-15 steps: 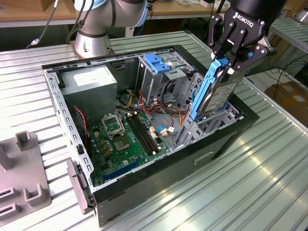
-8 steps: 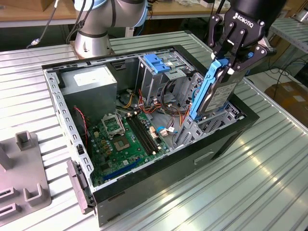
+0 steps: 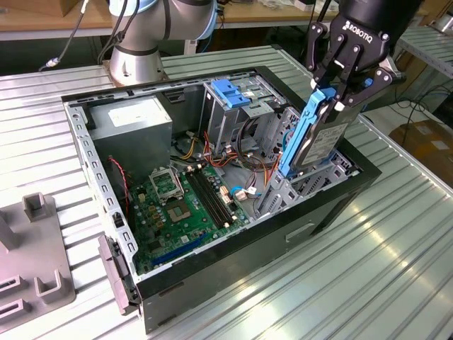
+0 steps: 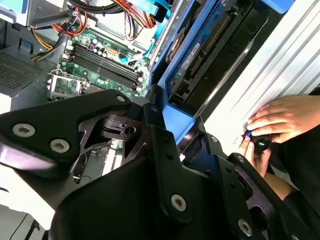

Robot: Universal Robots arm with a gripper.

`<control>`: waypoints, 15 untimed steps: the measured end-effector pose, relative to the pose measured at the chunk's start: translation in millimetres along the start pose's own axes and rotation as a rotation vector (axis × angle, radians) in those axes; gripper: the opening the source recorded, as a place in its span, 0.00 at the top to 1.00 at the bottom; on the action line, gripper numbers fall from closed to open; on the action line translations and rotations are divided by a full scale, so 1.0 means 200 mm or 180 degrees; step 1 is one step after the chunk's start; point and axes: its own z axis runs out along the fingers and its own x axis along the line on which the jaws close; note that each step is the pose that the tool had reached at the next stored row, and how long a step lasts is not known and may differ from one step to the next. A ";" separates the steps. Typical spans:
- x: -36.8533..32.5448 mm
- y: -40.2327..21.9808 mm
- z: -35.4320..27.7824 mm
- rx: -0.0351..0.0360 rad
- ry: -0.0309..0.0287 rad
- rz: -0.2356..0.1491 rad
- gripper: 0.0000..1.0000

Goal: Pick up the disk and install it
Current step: 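Insert the disk into the insertion slot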

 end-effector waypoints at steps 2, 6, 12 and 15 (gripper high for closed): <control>0.002 0.000 0.004 0.0000 -0.0001 0.0000 0.63; 0.004 0.000 0.002 0.0000 0.0001 -0.0001 0.63; 0.005 -0.001 -0.017 0.0001 0.0001 -0.0013 0.63; 0.011 -0.001 -0.017 0.0002 0.0004 -0.0052 0.63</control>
